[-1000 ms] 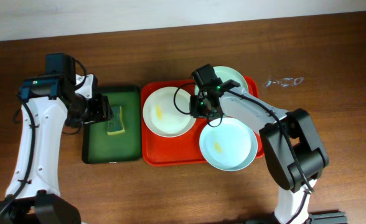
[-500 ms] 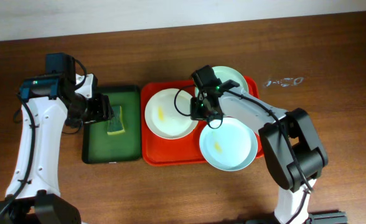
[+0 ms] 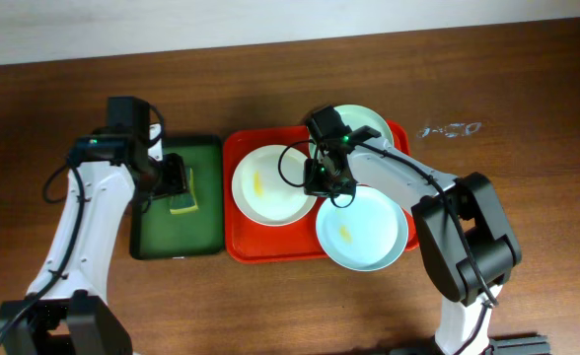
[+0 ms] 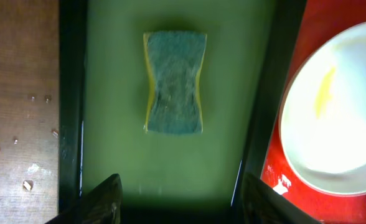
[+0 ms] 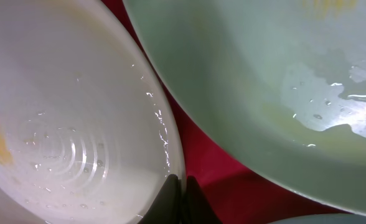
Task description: Clean dirty plates on tray and stack at the side
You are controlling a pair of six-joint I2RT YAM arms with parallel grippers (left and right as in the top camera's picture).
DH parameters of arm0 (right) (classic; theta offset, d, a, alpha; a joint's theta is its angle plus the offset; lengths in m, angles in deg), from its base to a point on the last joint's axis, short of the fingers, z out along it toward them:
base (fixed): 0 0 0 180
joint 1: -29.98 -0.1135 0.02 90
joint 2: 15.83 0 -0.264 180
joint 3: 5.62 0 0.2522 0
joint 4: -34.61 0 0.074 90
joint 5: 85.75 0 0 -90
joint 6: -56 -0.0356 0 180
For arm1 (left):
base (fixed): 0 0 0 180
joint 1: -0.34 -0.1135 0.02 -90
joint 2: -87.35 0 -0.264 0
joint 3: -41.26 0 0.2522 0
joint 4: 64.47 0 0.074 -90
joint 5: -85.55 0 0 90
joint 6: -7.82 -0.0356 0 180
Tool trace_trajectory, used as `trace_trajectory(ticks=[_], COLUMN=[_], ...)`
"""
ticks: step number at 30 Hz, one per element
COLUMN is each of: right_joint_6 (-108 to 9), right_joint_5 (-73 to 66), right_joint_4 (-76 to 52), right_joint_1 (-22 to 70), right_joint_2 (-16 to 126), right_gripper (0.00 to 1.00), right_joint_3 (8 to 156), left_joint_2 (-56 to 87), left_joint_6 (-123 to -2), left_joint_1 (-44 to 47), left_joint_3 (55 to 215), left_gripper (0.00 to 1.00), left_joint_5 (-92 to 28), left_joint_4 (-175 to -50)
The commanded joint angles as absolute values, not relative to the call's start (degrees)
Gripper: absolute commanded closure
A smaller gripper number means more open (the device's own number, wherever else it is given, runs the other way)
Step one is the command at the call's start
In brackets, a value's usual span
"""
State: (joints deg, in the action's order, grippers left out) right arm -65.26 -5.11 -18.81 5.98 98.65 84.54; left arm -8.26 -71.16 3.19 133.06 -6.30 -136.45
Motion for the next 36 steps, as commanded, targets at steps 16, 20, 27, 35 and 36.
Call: trace_trajectory(ticks=[16, 20, 27, 35, 36], right_joint_6=[-64.93, -64.93, -64.93, -64.93, -64.93], right_joint_5=[-5.59, -5.59, -5.59, -5.57, -5.57], right_joint_4=[-19.42, -19.42, -19.29, -19.23, -19.23], right_joint_1=[5.63, 5.63, 5.63, 5.63, 5.63], right_joint_2=[98.43, 98.43, 98.43, 98.43, 98.43], right_gripper=[0.96, 0.96, 0.96, 0.95, 0.95], right_joint_3=[83.99, 83.99, 83.99, 83.99, 83.99], left_joint_2=[-19.83, -22.89, -23.94, -25.88, -25.88], left_joint_6=[-70.02, -70.02, -69.98, -71.35, -71.66], left_joint_1=[4.7, 4.74, 4.74, 4.74, 4.74], left_joint_3=[129.72, 129.72, 129.72, 129.96, 129.96], left_gripper=[0.48, 0.47, 0.56, 0.6, 0.59], left_joint_5=[-2.87, 0.63, 1.16, -2.21, -2.32], left_joint_4=[-124.69, -122.15, -120.67, -120.71, -120.75])
